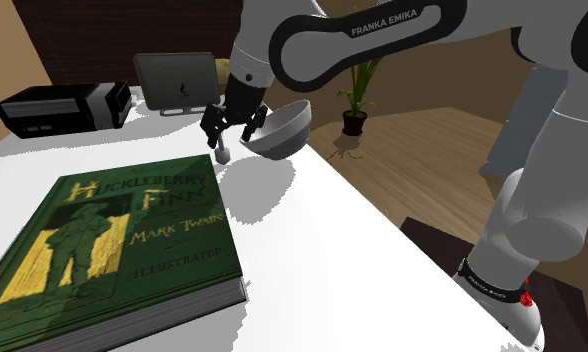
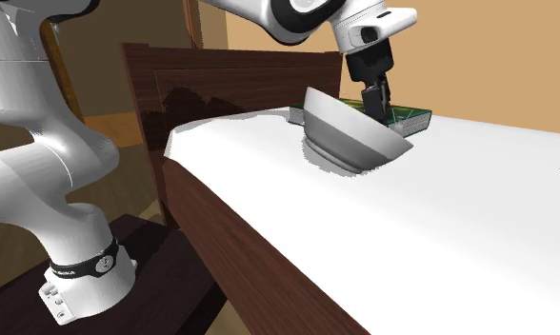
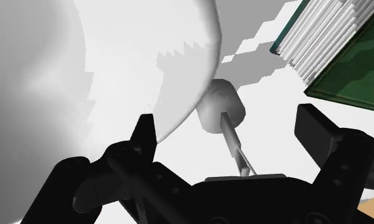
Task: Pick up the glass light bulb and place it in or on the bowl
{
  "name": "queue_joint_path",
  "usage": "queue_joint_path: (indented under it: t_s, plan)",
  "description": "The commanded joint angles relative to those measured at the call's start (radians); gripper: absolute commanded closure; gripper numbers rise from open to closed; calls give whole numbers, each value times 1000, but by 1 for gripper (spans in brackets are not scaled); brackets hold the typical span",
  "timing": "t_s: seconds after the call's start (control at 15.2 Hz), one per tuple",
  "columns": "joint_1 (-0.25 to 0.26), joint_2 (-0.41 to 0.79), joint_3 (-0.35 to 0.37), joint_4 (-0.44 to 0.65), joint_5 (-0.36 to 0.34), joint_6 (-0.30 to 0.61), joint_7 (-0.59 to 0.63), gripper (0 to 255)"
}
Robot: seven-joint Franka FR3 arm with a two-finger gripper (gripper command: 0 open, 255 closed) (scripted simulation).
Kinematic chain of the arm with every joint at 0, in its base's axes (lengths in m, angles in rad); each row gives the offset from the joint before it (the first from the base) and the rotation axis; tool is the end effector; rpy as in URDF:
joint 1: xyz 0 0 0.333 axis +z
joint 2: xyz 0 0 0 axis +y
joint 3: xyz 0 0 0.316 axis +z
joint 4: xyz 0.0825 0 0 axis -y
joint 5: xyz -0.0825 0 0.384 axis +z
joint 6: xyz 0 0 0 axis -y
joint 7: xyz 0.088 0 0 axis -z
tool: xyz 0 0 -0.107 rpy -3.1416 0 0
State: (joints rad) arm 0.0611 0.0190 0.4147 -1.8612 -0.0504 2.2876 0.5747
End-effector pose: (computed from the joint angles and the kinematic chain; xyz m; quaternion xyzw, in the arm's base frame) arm 0.5366 0.2733 0.5466 -0.9783 0.0369 -0.1848 0.0861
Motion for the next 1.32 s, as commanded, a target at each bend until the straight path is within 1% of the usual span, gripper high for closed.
queue_joint_path:
  t_s: [0.0, 0.2, 0.66, 0.73, 1.25]
  plan:
    - [4, 24, 3, -1, -14, 21, 11, 0]
    - [6, 48, 3, -5, -29, 47, 20, 0]
    - [6, 48, 2, -5, -29, 47, 20, 0]
    - [6, 47, 2, -7, -28, 47, 20, 255]
    - [2, 49, -1, -6, -26, 50, 12, 255]
